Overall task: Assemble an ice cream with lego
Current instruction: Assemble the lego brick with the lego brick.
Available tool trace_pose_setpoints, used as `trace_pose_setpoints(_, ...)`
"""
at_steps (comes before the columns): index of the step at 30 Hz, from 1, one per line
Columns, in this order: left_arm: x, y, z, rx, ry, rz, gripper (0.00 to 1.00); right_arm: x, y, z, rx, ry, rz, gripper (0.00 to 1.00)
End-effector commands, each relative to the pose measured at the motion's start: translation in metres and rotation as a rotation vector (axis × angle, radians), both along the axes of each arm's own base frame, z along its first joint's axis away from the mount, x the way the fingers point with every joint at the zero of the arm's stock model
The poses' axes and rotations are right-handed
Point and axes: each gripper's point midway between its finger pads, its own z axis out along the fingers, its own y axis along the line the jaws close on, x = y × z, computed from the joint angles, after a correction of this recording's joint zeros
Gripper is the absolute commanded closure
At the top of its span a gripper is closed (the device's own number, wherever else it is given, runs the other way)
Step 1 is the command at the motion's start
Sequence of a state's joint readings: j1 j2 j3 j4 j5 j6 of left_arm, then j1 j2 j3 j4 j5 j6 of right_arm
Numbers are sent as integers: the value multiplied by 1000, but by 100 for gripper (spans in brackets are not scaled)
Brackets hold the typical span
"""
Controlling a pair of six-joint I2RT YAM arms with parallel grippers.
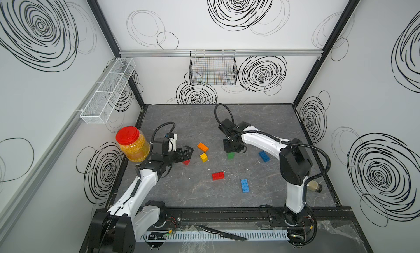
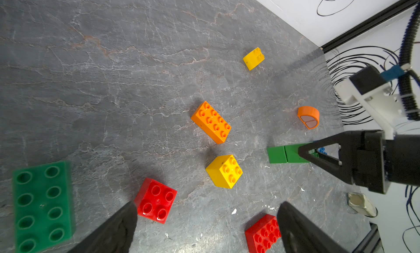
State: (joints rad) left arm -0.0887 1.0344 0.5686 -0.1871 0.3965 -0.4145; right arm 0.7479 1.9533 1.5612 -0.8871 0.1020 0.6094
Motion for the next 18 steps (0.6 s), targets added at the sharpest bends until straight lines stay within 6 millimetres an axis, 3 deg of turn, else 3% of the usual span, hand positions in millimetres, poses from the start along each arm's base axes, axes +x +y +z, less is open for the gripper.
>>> trace_pose_setpoints(1, 4, 2, 6, 10, -15, 0, 1, -7, -10, -19, -53, 68, -26, 100)
trace_pose_setpoints(7, 3, 2, 6, 9, -16, -2, 1, -14, -17, -35, -106, 104, -17, 100)
trace_pose_setpoints(12, 3, 2, 5, 9, -10, -1, 1, -29, -28, -60, -150, 167, -31, 100)
trace_pose_setpoints(18, 2, 2, 5, 10, -10, 0, 1, -39, -41, -53, -175, 172, -75, 100)
